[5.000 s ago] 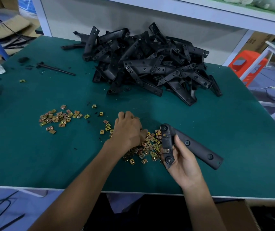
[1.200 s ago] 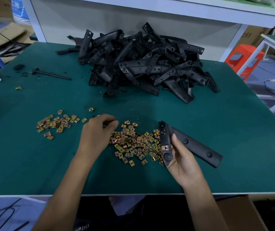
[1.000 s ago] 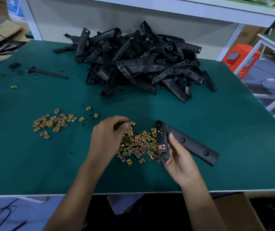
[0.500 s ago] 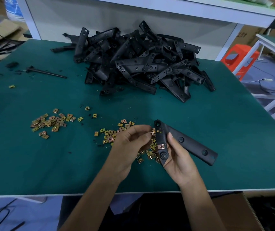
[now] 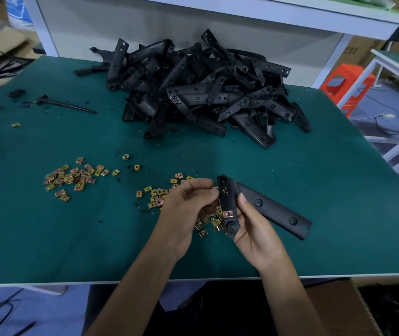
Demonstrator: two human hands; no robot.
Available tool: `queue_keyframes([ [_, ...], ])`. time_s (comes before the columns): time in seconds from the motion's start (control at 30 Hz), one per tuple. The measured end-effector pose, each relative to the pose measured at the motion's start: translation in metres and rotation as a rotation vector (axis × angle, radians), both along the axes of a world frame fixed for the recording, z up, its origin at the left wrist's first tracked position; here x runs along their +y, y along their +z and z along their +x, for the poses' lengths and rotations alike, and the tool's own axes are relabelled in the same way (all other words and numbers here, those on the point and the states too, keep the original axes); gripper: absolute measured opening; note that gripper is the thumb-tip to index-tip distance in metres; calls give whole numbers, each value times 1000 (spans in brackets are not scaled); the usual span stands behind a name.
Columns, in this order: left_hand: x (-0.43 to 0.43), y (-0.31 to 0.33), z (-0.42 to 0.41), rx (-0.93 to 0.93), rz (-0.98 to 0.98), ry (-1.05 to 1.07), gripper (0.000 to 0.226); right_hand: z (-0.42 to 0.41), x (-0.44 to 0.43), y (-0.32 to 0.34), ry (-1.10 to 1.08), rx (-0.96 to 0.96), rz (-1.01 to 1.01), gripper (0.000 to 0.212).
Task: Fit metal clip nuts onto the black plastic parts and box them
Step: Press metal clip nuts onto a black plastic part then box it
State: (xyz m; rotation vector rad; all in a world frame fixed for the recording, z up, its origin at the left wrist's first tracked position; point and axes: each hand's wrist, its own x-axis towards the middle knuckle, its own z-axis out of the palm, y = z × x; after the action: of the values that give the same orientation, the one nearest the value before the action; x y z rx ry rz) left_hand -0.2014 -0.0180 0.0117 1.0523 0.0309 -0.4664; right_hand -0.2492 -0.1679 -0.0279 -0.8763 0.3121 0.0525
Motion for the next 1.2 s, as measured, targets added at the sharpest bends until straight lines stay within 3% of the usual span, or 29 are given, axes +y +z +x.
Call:
queue_keyframes([
  [0.8,-9,0,-7,26,-60,85,11,-1,0,2,-2,-42,5,38],
  [1.2,4,-4,2,-104,138,-4,20,-1,2,-2,-27,-63,-56,32],
])
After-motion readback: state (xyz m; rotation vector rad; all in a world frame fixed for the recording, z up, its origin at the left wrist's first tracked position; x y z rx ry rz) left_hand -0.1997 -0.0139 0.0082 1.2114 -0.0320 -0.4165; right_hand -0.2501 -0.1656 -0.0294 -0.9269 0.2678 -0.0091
